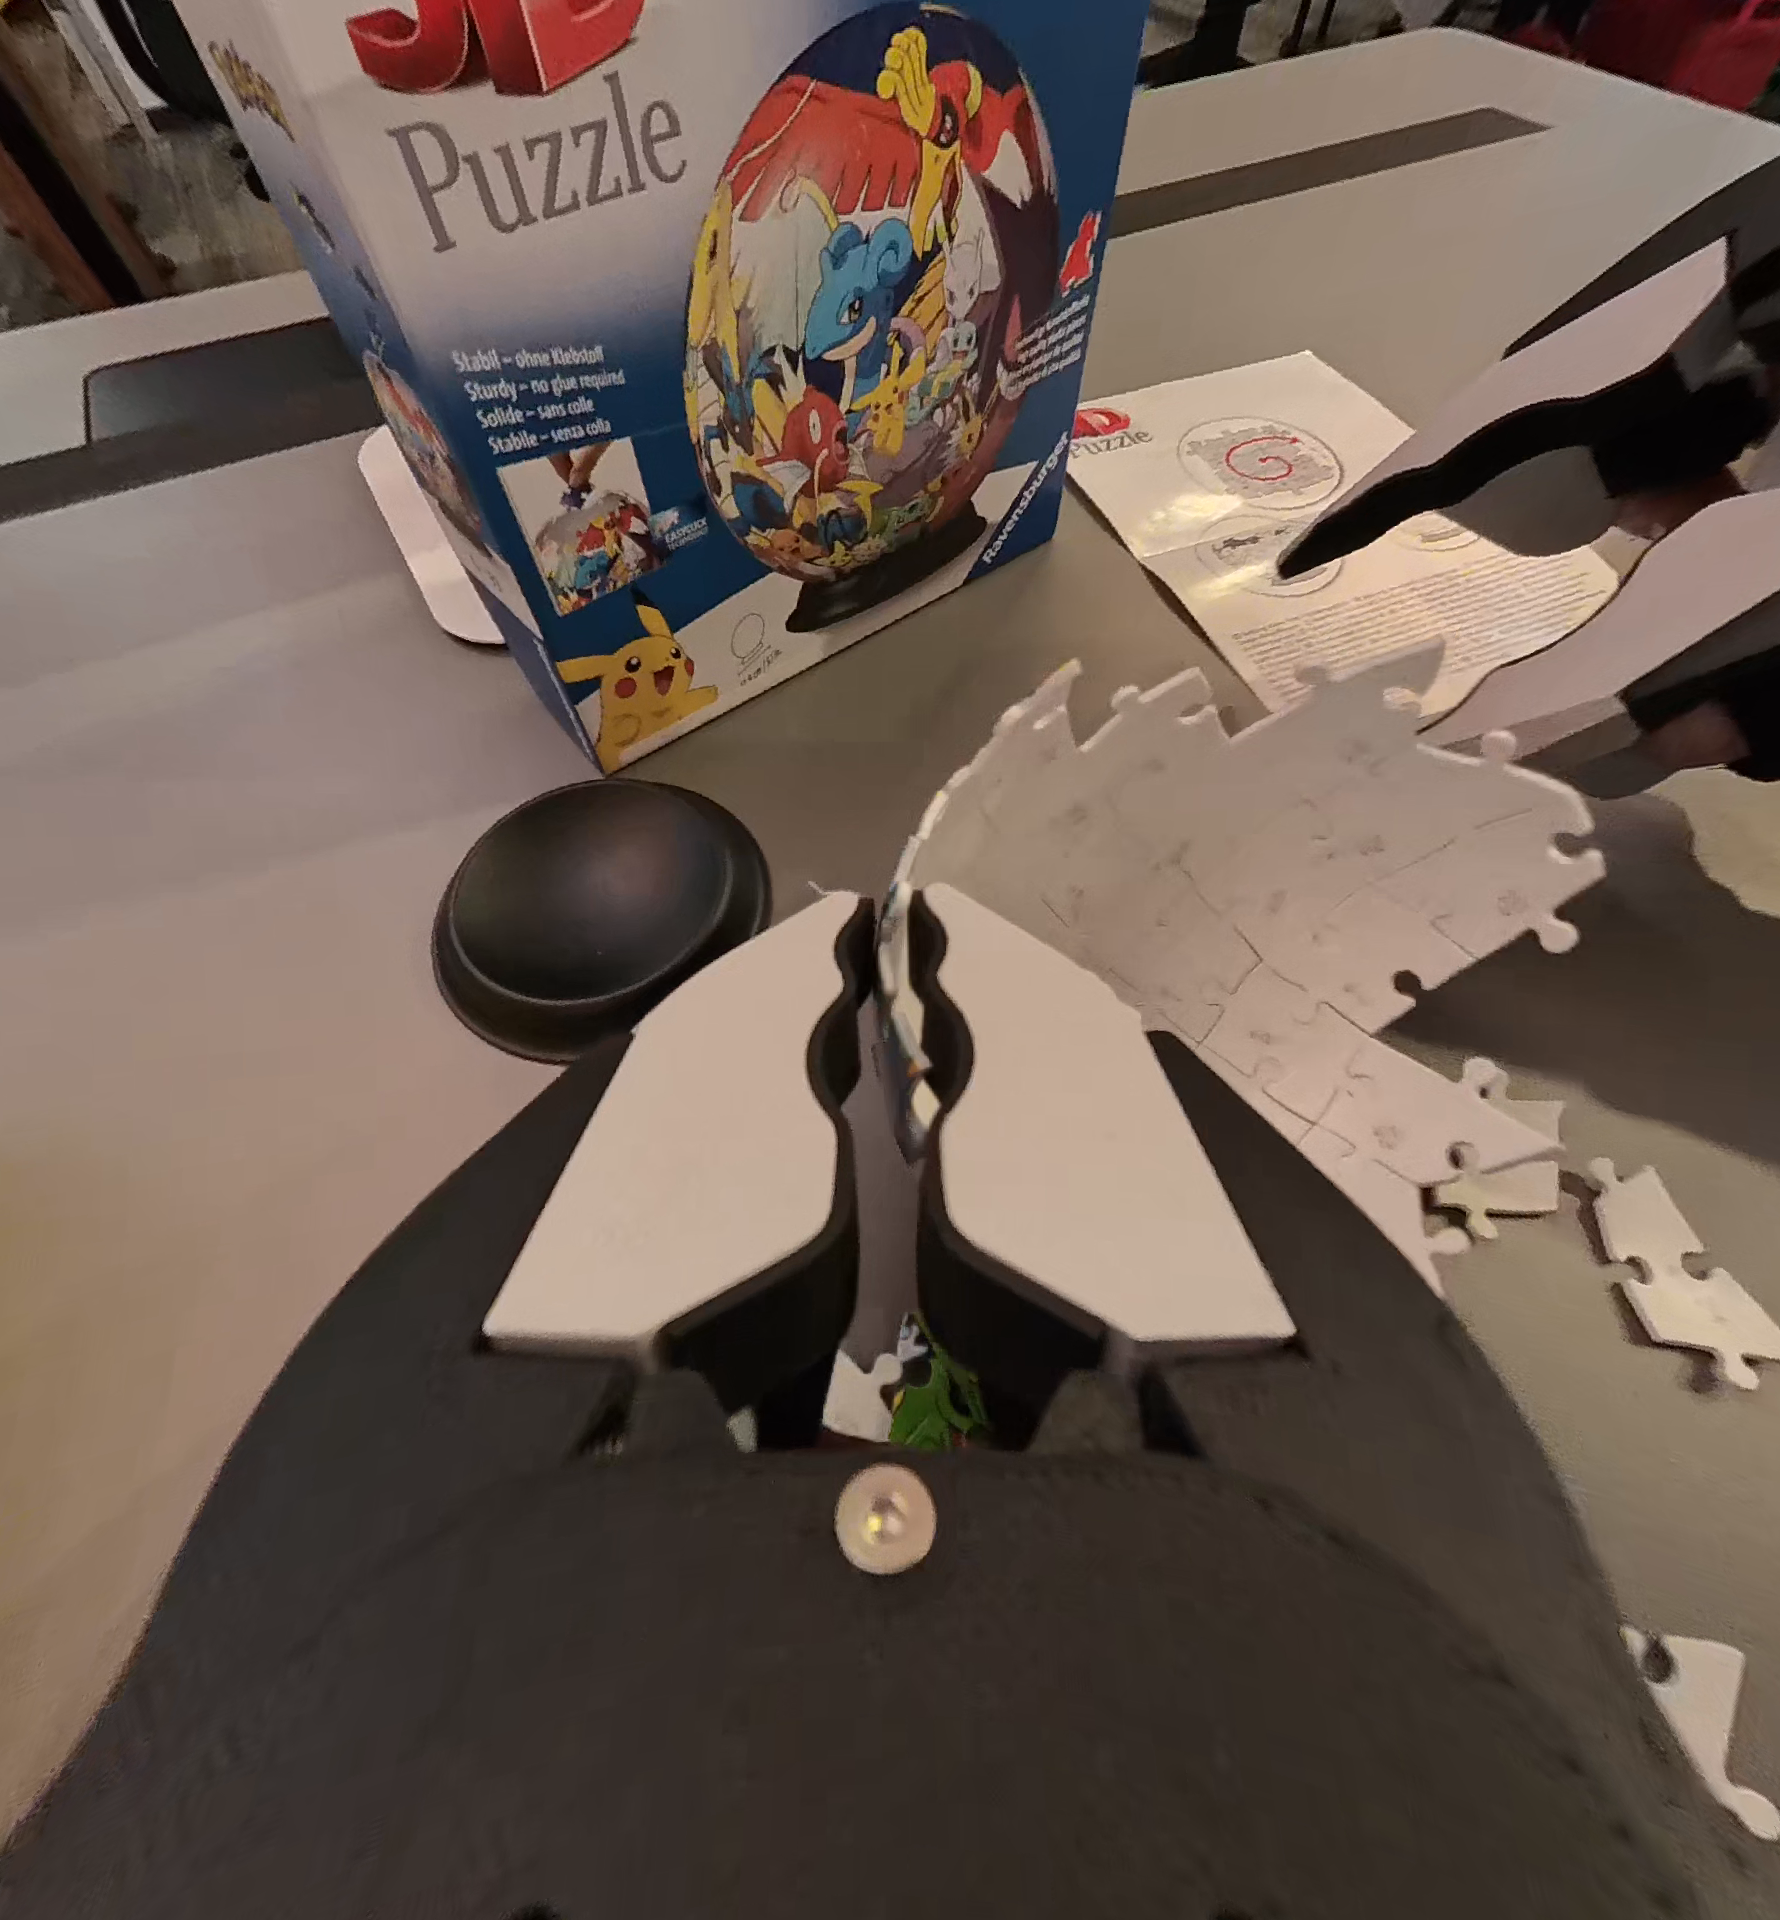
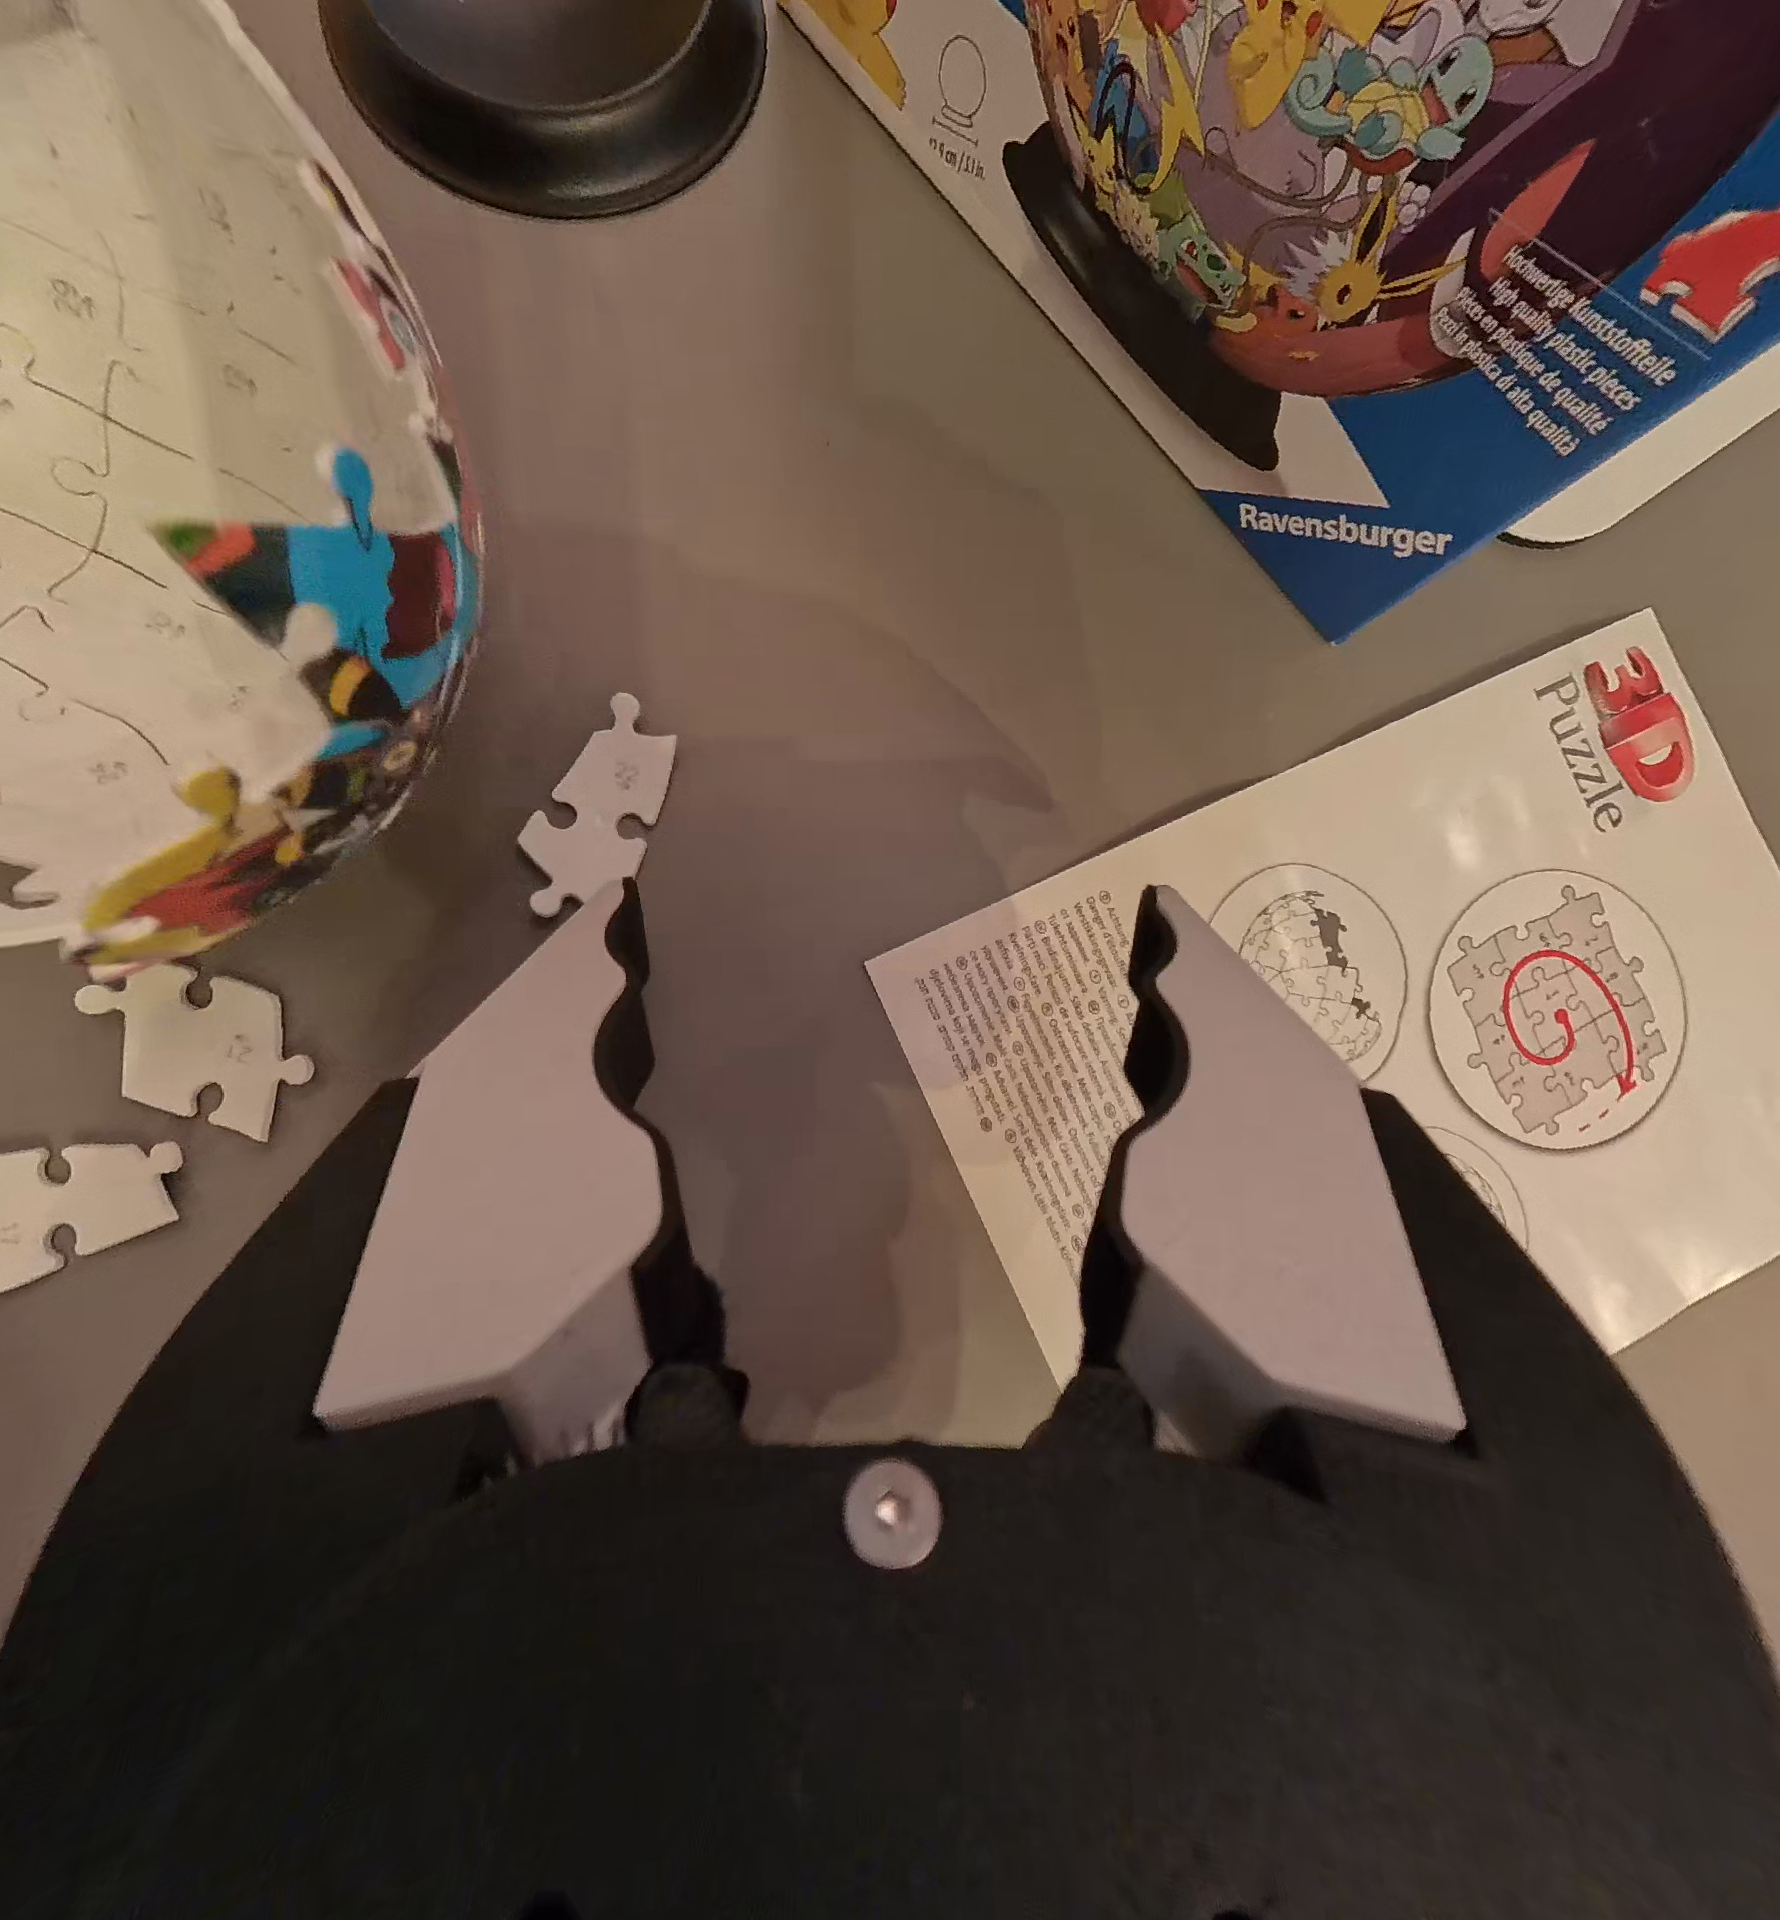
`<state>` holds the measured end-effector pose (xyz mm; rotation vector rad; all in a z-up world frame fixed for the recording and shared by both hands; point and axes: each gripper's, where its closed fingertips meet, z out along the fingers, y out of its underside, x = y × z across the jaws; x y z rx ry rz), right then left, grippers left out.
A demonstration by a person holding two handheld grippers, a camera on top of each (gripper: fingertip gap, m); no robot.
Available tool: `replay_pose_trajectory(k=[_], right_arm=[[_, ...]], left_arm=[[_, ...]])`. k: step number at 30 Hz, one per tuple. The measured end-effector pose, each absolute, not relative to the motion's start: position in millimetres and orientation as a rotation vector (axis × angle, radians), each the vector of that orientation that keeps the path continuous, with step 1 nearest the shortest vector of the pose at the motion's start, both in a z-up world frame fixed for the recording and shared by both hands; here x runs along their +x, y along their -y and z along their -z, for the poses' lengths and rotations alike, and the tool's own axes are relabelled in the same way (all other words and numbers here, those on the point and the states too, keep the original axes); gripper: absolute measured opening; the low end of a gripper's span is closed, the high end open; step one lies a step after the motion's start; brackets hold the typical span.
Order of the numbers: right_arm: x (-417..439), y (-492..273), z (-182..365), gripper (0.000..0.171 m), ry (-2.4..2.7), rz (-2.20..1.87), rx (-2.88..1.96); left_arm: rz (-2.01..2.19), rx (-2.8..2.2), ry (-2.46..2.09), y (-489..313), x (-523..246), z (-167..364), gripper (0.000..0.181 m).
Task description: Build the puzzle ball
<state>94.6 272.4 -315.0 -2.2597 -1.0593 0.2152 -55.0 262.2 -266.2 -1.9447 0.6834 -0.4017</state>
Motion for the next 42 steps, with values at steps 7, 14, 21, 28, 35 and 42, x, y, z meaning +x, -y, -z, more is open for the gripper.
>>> replay_pose_trajectory(k=[7, 14, 21, 28, 35, 42], right_arm=[[97.4, -269.1, 315.6, 0.092, 1.051, -0.227, -2.262], [87.2, -264.2, 313.8, 0.093, 1.082, -0.271, -2.255], [72.8, -250.7, 318.7, 0.084, 1.142, -0.281, -2.245], [59.3, -241.5, 329.7, 0.062, 1.152, -0.288, -2.267], [49.4, -233.1, 330.7, 0.021, 1.109, -0.335, -2.274], [47.3, -232.1, 327.0, 0.012, 1.031, -0.386, -2.274]], left_arm=[[0.335, -1.924, -0.717, -263.7, -55.0, 262.6, 0.004], [0.286, -1.910, -0.690, -268.6, -67.3, 255.1, 0.004], [0.156, -1.885, -0.678, -277.9, -74.5, 246.9, 0.004], [-0.019, -1.828, -0.640, -292.7, -82.3, 231.9, 0.004], [-0.089, -1.809, -0.611, -299.8, -82.8, 227.5, 0.004], [-0.149, -1.788, -0.620, -300.9, -80.5, 229.9, 0.004]])
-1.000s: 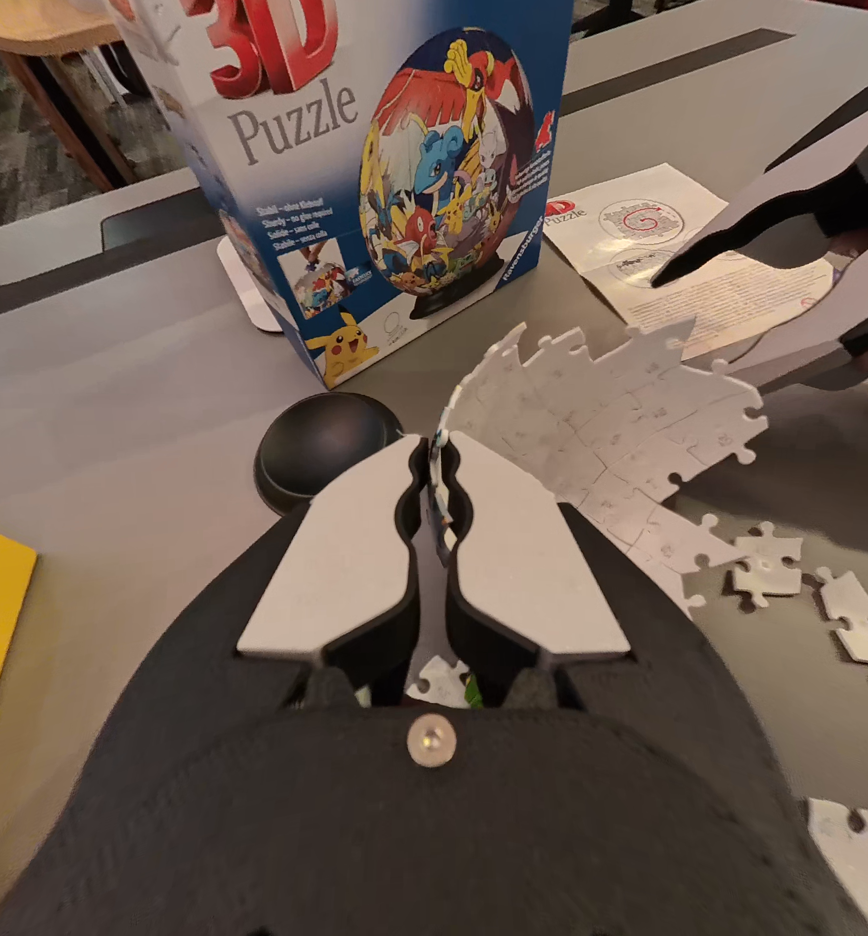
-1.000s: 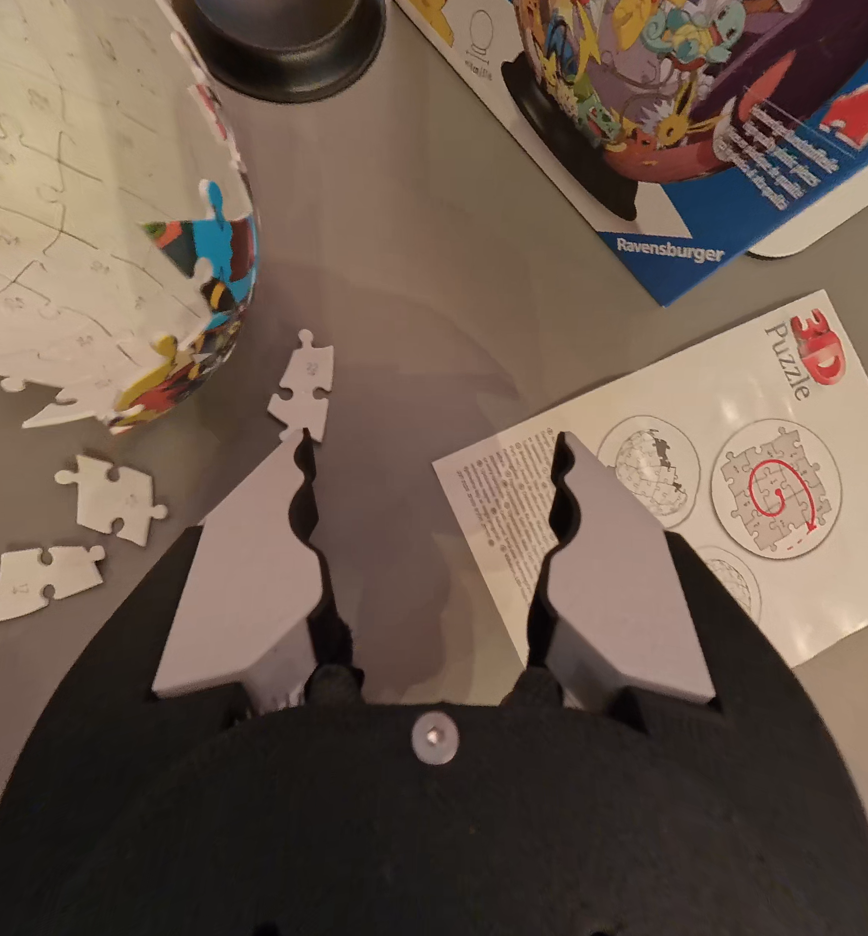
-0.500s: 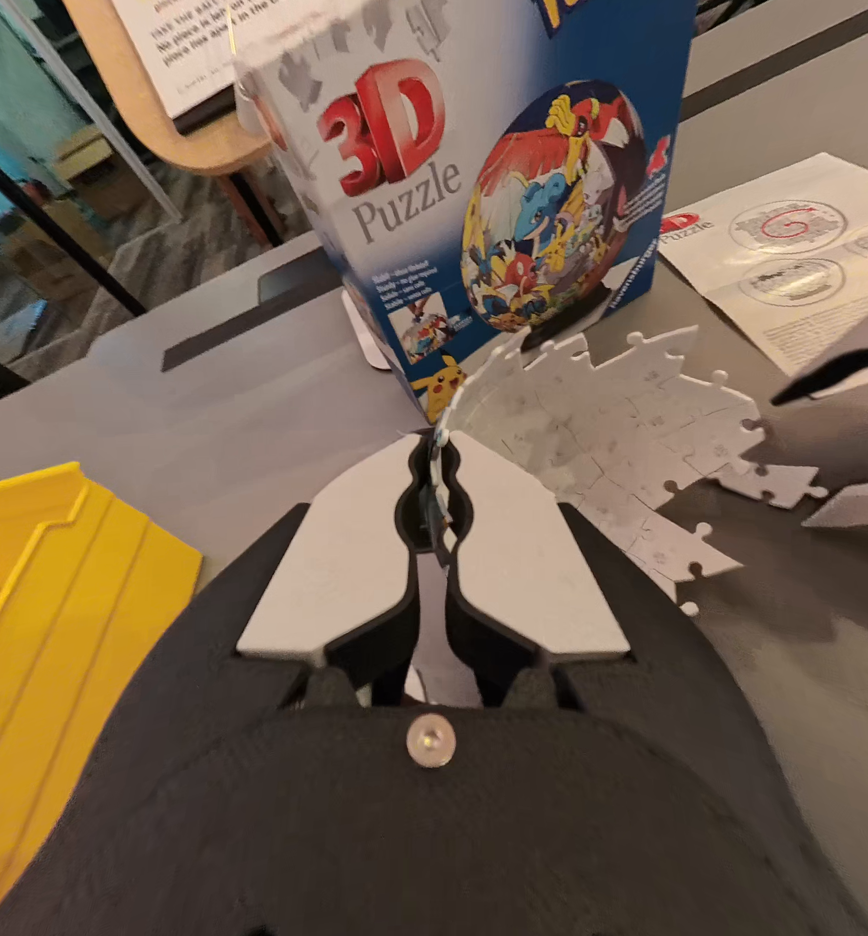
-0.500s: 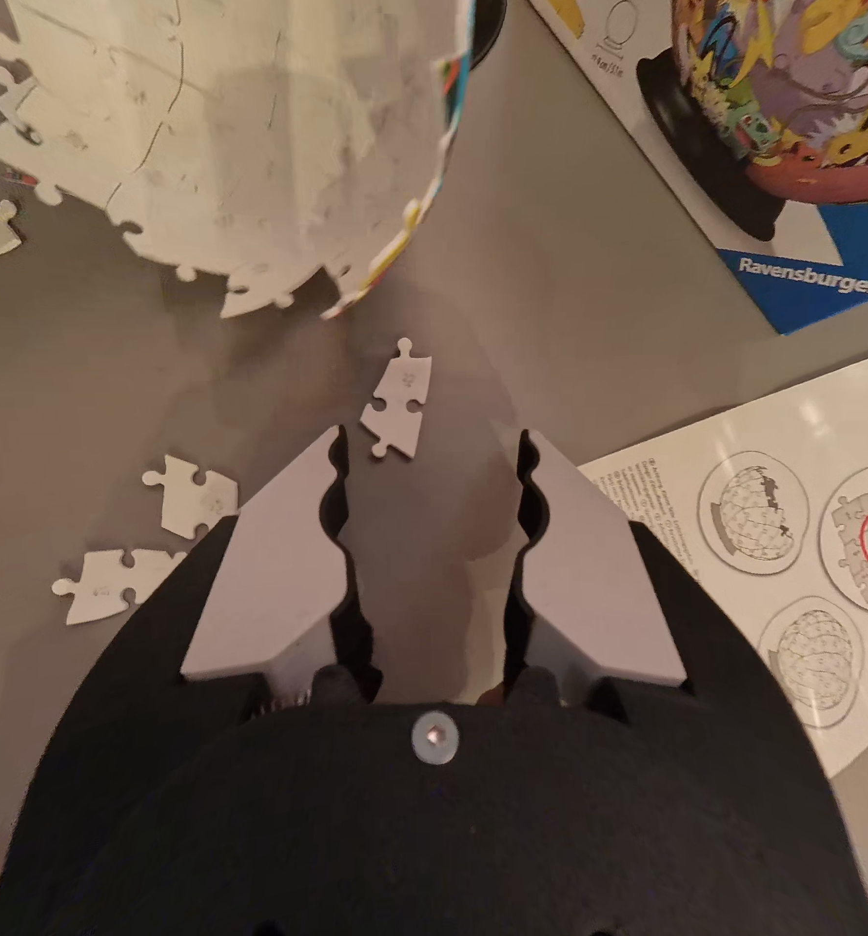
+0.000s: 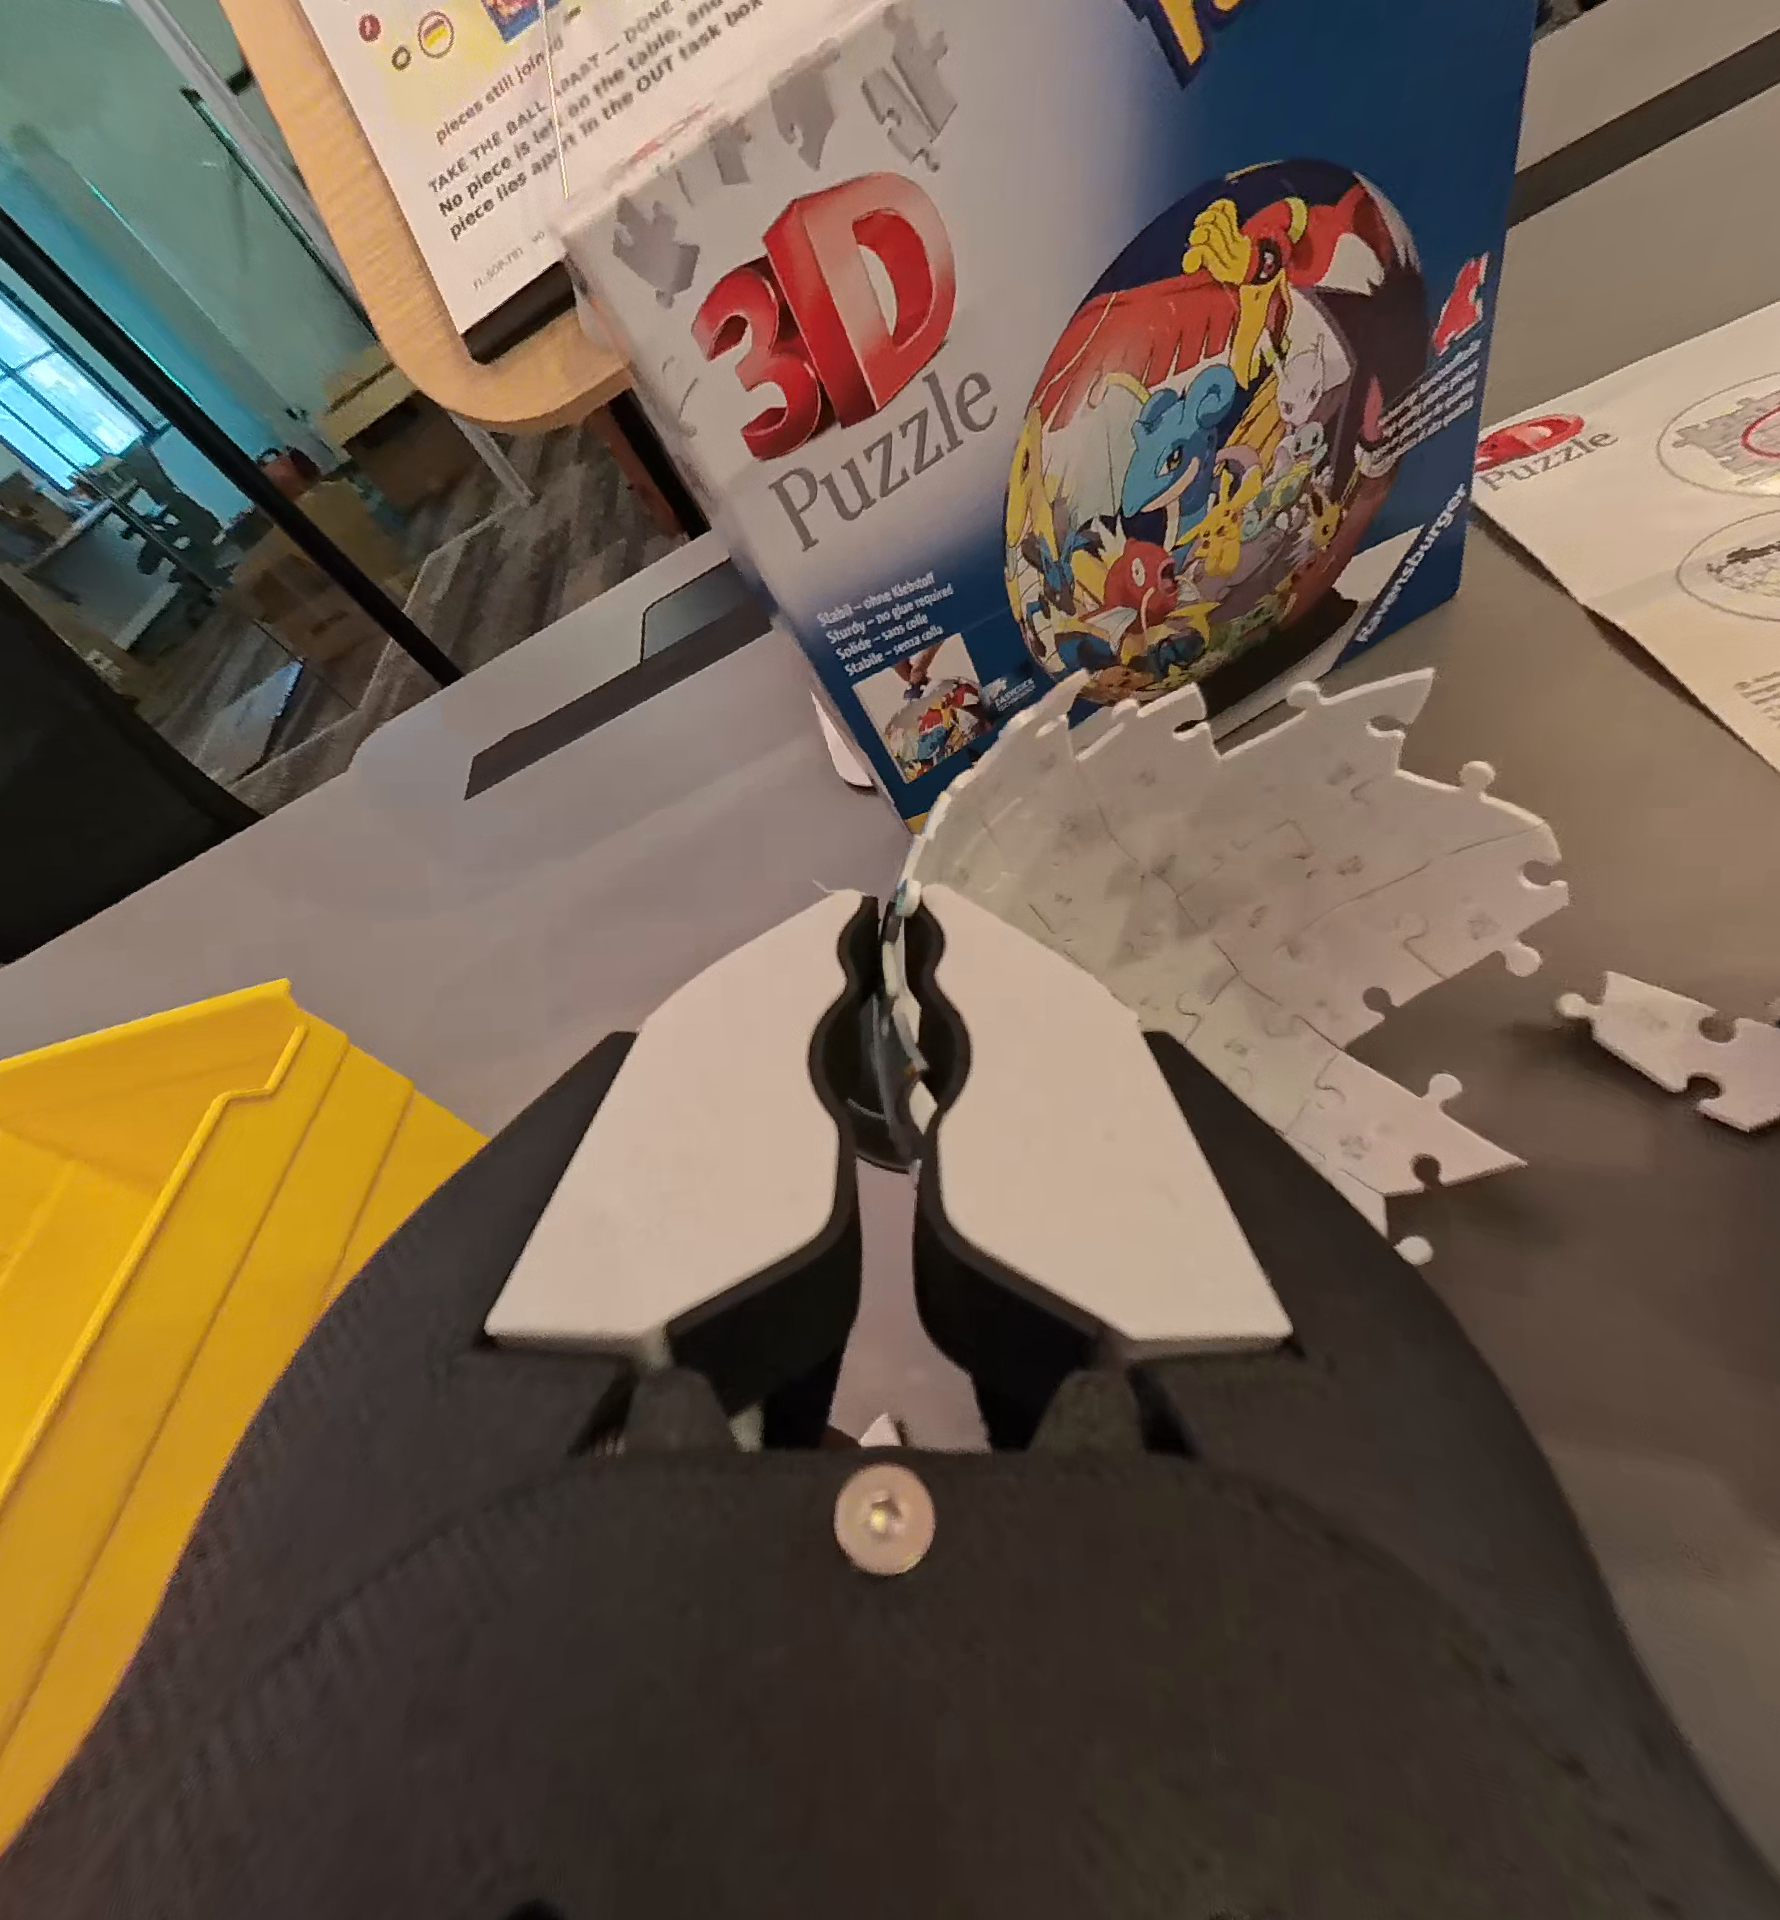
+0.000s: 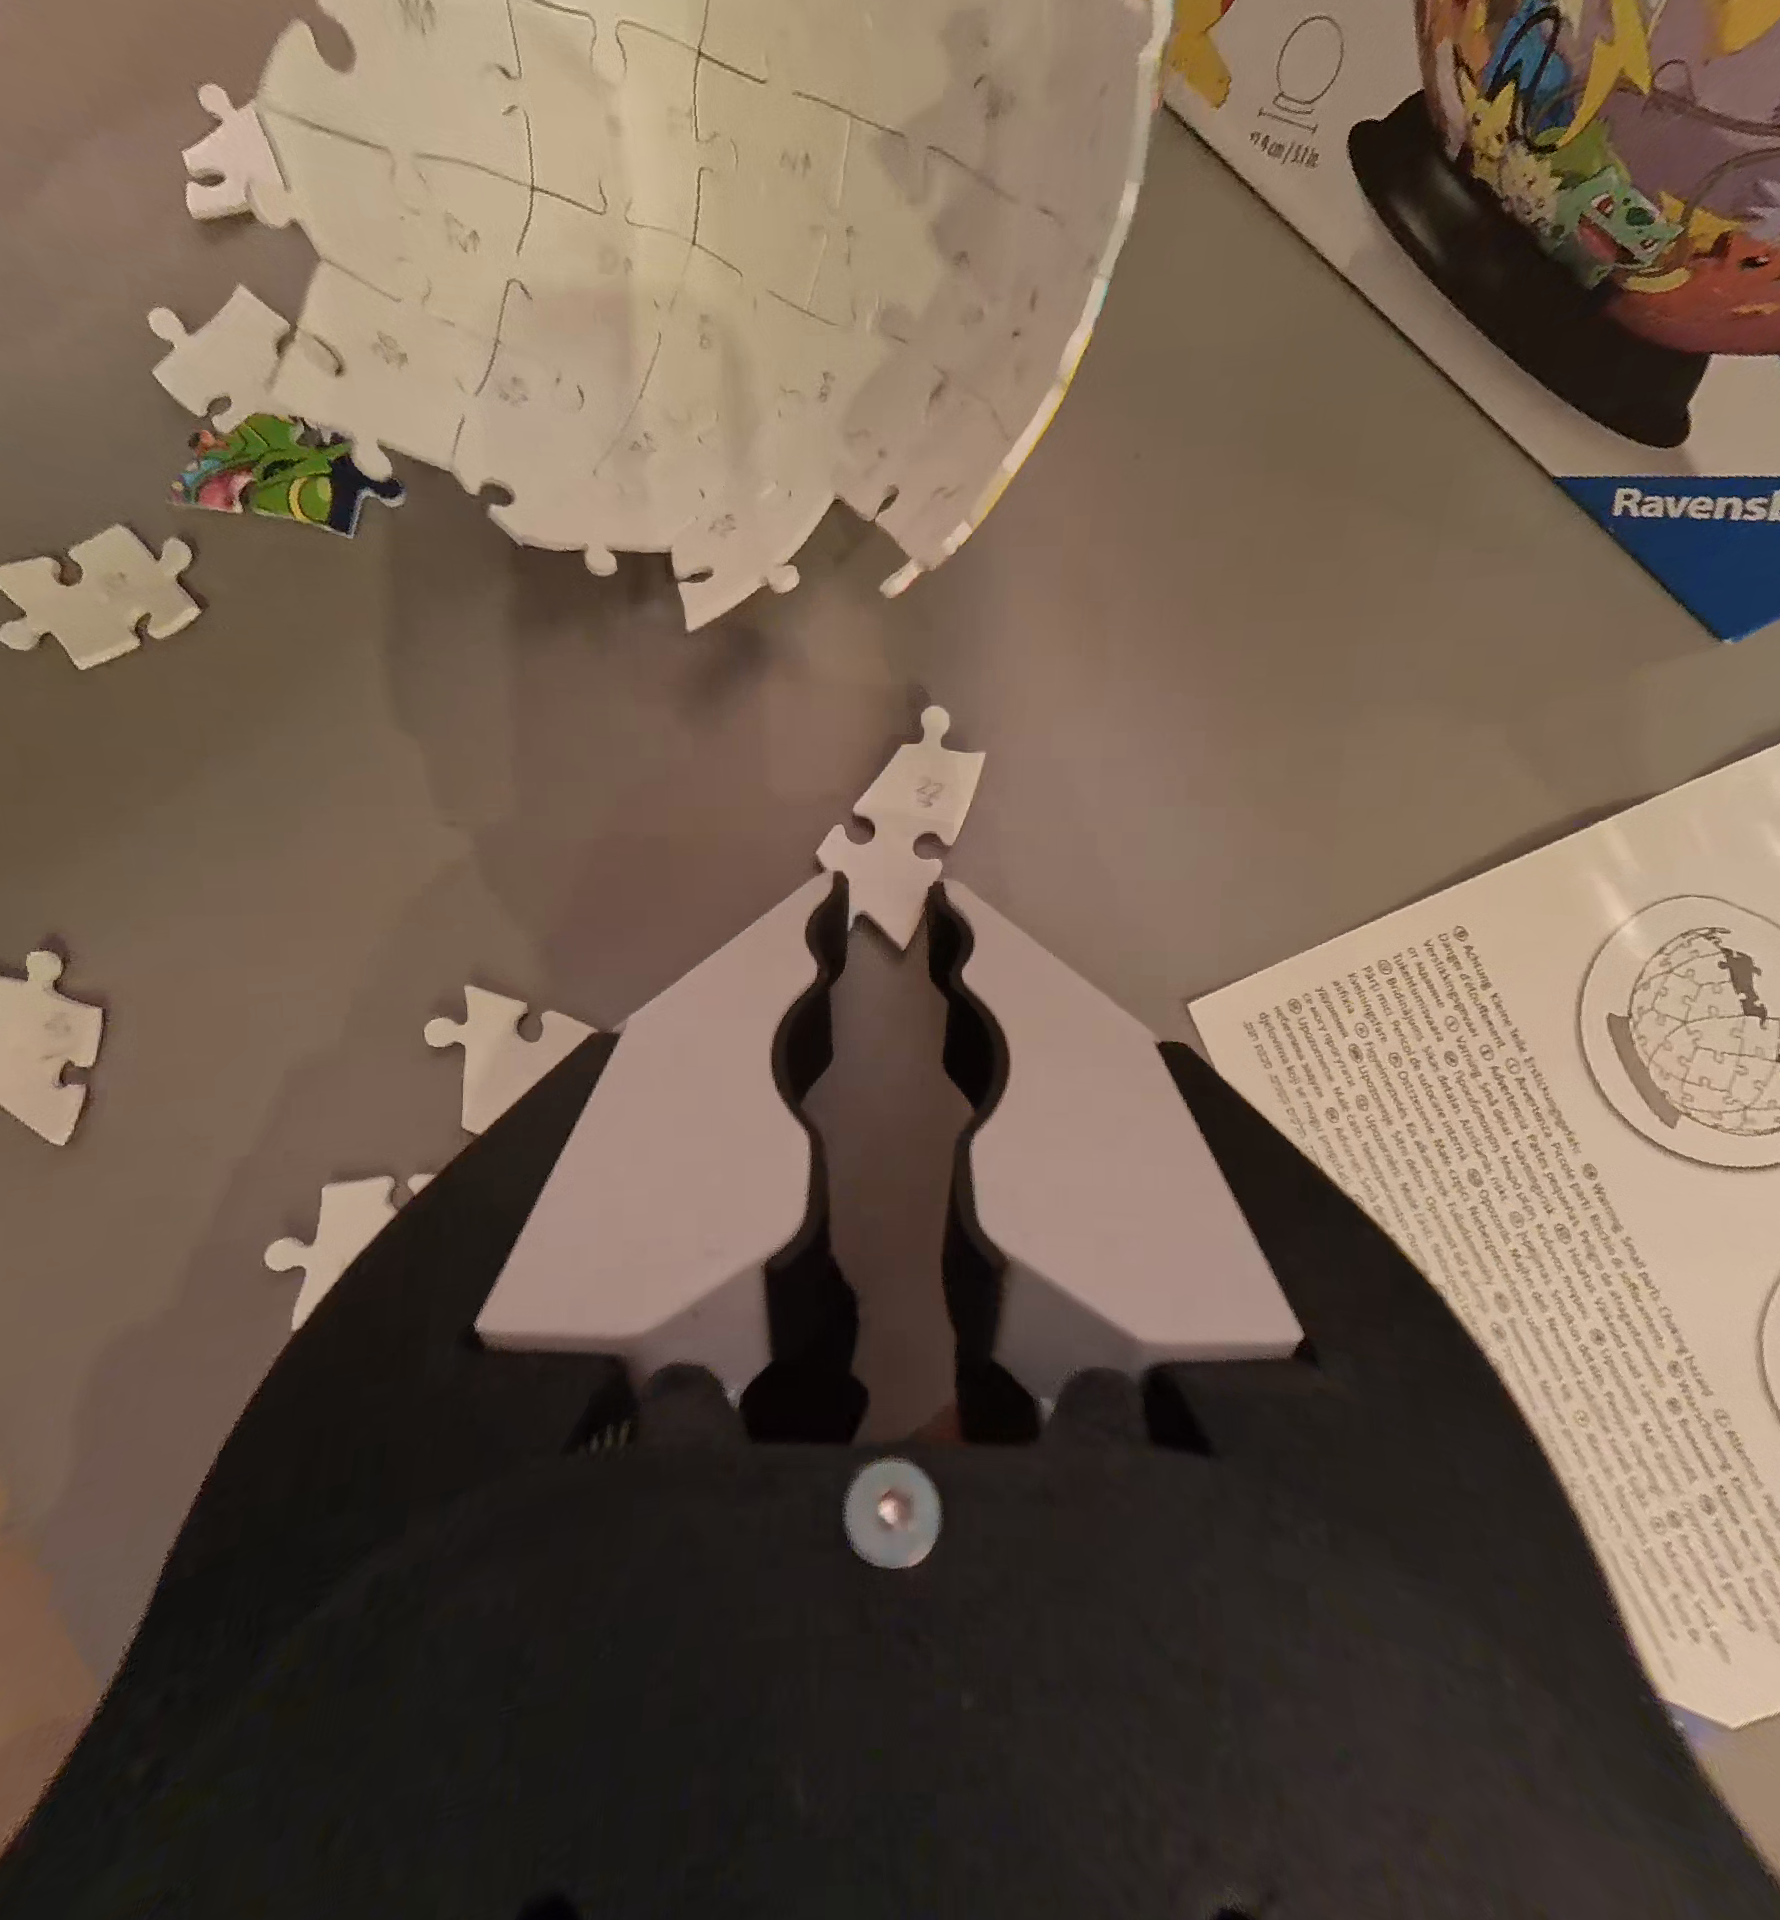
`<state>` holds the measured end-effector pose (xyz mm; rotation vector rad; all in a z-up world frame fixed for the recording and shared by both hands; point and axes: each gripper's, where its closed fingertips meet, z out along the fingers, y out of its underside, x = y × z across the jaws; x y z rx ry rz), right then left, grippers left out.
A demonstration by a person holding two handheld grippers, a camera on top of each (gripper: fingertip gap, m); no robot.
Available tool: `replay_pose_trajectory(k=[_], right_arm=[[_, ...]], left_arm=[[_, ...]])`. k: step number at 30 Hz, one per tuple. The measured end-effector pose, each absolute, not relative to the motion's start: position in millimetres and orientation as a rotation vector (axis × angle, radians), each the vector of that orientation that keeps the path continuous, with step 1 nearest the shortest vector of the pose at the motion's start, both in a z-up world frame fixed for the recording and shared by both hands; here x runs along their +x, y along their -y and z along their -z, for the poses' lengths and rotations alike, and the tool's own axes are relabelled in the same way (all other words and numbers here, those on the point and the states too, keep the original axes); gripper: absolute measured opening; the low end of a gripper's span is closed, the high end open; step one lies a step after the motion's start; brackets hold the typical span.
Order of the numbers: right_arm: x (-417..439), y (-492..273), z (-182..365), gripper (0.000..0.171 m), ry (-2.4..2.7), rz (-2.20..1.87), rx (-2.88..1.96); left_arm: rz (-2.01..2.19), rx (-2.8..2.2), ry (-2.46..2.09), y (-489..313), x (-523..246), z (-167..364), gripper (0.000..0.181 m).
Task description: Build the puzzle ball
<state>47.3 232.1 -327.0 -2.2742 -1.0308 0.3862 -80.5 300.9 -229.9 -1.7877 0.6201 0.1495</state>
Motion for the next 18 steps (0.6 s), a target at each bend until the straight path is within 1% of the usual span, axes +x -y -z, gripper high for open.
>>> replay_pose_trajectory(k=[7, 18], right_arm=[[40.3, -227.2, 321.5, 0.012, 1.014, -0.409, -2.296], [16.1, -228.7, 304.4, 0.012, 0.951, -0.356, -2.272]], left_arm=[[-0.154, -1.781, -0.632, -301.5, -72.4, 235.5, 0.004], [-0.229, -1.735, -0.700, -299.4, -62.8, 230.4, 0.004]])
